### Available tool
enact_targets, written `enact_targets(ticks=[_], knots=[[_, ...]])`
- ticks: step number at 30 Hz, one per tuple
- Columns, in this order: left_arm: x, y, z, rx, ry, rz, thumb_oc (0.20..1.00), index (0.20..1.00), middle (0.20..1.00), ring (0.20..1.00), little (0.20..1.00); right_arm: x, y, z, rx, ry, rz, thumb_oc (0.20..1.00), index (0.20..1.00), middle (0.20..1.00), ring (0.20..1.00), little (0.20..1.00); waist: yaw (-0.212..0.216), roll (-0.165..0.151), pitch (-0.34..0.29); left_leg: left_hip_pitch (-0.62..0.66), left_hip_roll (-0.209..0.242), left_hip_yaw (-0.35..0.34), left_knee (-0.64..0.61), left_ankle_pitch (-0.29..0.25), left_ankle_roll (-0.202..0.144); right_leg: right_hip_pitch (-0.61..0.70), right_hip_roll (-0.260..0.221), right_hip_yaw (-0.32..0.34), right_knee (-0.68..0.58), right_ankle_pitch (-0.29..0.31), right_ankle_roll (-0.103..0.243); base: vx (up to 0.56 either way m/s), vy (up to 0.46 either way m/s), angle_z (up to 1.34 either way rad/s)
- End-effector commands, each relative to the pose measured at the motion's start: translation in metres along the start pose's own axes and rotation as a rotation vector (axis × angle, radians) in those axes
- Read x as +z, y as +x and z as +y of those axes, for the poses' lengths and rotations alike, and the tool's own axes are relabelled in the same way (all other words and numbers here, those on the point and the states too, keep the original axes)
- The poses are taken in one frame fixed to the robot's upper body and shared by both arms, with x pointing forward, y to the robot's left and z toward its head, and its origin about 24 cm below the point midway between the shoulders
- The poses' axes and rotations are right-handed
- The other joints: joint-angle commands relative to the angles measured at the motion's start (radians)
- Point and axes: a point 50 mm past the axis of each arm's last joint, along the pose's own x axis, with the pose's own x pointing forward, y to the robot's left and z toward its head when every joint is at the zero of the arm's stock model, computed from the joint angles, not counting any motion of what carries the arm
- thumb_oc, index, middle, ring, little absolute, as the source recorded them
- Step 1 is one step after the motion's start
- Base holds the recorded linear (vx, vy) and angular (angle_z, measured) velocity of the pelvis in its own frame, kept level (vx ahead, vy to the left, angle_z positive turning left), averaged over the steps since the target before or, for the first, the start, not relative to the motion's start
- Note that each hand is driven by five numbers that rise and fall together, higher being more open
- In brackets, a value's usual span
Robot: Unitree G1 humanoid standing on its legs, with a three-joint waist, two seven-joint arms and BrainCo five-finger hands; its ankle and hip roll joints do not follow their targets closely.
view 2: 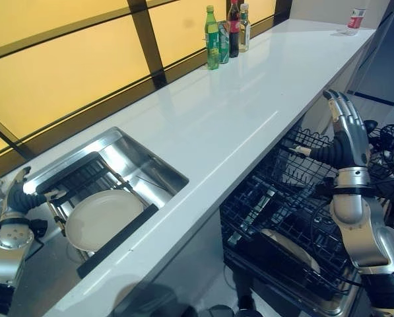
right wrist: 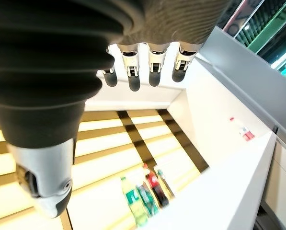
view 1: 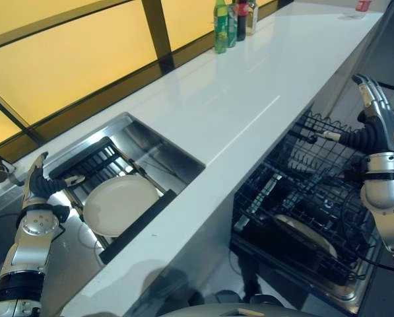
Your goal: Pick up plates and place into dishwasher.
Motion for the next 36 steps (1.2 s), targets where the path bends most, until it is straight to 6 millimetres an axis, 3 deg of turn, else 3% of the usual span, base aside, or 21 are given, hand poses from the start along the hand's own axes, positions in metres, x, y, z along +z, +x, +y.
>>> enact_targets(ticks=[1,8,13,17,23,26,31,36], knots=[[0.026,0.016,0.021,0.067,0.070,-0.090,1.000,1.000,1.000,1.000,1.000,0.018,0.013,-0.013,-0.101,0.050,-0.098,1.000,1.000,1.000,1.000,1.000,0.013,-0.039,-0.079,-0.042,0.013,-0.021,0.021,-0.001,-0.015,0.014,-0.047,-0.006,0.130,-0.148,0.060,0.06,0.112,0.07],[0.035,0.013,0.014,-0.030,0.088,-0.157,1.000,1.000,1.000,1.000,1.000,0.025,0.014,-0.011,-0.101,0.062,-0.106,1.000,1.000,1.000,1.000,1.000,0.030,-0.042,-0.084,-0.042,-0.002,-0.018,0.007,-0.007,-0.003,0.009,-0.065,-0.016,0.136,-0.147,0.076,0.05,0.058,0.07],[0.068,0.005,0.009,-0.205,0.152,-0.387,1.000,1.000,1.000,1.000,1.000,0.025,0.017,-0.011,-0.089,0.057,-0.104,1.000,1.000,1.000,1.000,1.000,0.040,-0.041,-0.078,-0.051,-0.009,-0.020,0.022,-0.016,0.004,0.003,-0.072,-0.005,0.141,-0.143,0.085,0.06,0.029,0.03],[0.074,0.010,0.013,-0.195,0.155,-0.439,1.000,1.000,1.000,1.000,1.000,0.023,0.017,-0.007,-0.068,0.058,-0.099,1.000,1.000,1.000,1.000,1.000,0.033,-0.040,-0.076,-0.047,-0.014,-0.015,0.018,-0.018,0.009,0.007,-0.075,0.000,0.134,-0.139,0.092,0.07,0.032,0.00],[0.080,0.006,-0.008,-0.372,0.201,-0.467,1.000,1.000,1.000,1.000,1.000,0.021,0.016,-0.006,-0.046,0.048,-0.091,1.000,1.000,1.000,1.000,1.000,0.022,-0.038,-0.069,-0.049,-0.016,-0.012,0.015,-0.018,0.014,0.002,-0.078,0.011,0.127,-0.131,0.099,0.02,0.004,0.00],[0.077,0.006,-0.017,-0.451,0.209,-0.451,1.000,1.000,1.000,1.000,1.000,0.020,0.019,-0.006,-0.042,0.043,-0.090,1.000,1.000,1.000,1.000,1.000,0.012,-0.036,-0.064,-0.047,-0.018,-0.004,0.011,-0.020,0.017,-0.002,-0.079,0.019,0.126,-0.129,0.102,0.01,0.009,-0.02],[0.047,0.011,-0.027,-0.546,0.306,-0.301,1.000,1.000,1.000,1.000,1.000,0.019,0.017,-0.008,-0.033,0.047,-0.094,1.000,1.000,1.000,1.000,1.000,-0.006,-0.029,-0.059,-0.044,-0.021,0.008,0.012,-0.021,0.022,-0.005,-0.079,0.031,0.127,-0.128,0.106,0.03,0.017,-0.01],[0.032,0.017,-0.025,-0.585,0.381,-0.204,1.000,1.000,1.000,1.000,1.000,0.021,0.022,-0.010,-0.028,0.046,-0.100,1.000,1.000,1.000,1.000,1.000,-0.013,-0.026,-0.053,-0.047,-0.025,0.013,0.019,-0.023,0.026,-0.010,-0.082,0.039,0.132,-0.126,0.111,0.01,0.004,-0.01]])
